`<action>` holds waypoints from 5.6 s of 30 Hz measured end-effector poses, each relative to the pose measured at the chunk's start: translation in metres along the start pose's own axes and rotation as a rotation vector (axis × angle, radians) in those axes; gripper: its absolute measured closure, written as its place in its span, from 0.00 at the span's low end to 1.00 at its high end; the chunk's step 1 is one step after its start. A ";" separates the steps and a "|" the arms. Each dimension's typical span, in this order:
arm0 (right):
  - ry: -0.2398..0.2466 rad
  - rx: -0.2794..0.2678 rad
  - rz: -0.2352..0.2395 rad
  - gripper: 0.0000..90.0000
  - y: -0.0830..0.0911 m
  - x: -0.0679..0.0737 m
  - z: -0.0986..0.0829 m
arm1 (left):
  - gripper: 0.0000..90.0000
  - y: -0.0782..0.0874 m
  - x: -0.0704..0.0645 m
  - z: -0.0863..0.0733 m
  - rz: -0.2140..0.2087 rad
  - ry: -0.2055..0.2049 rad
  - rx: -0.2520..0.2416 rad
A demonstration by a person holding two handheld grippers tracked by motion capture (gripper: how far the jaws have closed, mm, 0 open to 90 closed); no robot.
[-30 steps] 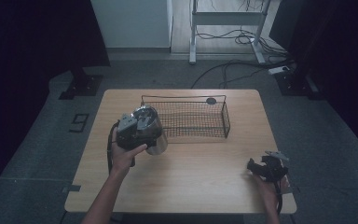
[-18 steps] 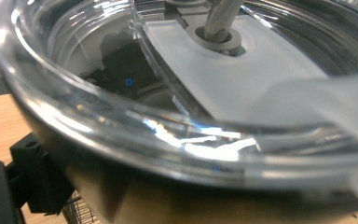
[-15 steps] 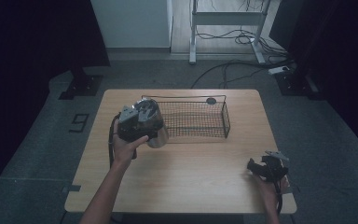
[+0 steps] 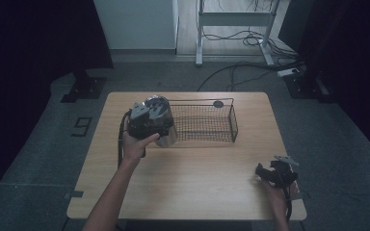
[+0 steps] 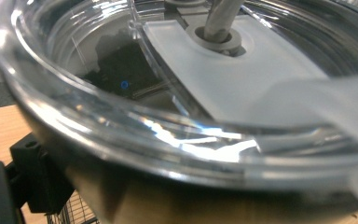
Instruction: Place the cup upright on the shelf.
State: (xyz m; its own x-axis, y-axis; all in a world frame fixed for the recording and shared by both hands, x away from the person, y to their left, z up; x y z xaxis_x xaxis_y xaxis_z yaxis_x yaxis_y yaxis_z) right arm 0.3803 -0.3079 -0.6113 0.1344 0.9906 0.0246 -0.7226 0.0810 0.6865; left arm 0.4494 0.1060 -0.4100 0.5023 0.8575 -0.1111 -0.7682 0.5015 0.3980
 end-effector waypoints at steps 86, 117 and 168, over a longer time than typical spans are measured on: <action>-0.001 -0.001 0.000 0.07 0.000 0.000 0.000 | 0.04 -0.124 -0.017 0.033 0.071 0.019 0.109; -0.001 0.000 0.000 0.07 0.000 0.000 0.000 | 0.04 -0.176 -0.022 -0.011 0.120 0.002 0.210; 0.000 0.000 0.000 0.07 0.000 0.000 0.000 | 0.02 -0.169 -0.015 -0.032 0.128 -0.036 0.170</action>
State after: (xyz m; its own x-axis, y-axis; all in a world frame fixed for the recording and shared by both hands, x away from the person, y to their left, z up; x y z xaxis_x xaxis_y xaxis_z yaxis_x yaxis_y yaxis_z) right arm 0.3801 -0.3079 -0.6113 0.1348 0.9906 0.0248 -0.7228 0.0812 0.6863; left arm 0.5595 0.0122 -0.5049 0.4211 0.9068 -0.0178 -0.7504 0.3594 0.5547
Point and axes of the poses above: each handheld gripper's, and its own axes: y roughly backward along the jaws, z roughly out of its top, x roughly to its left, the point moved 8 cm from there along -y, roughly forward along the jaws, and after that the axes turned 1 degree about z, right-handed, at the moved point
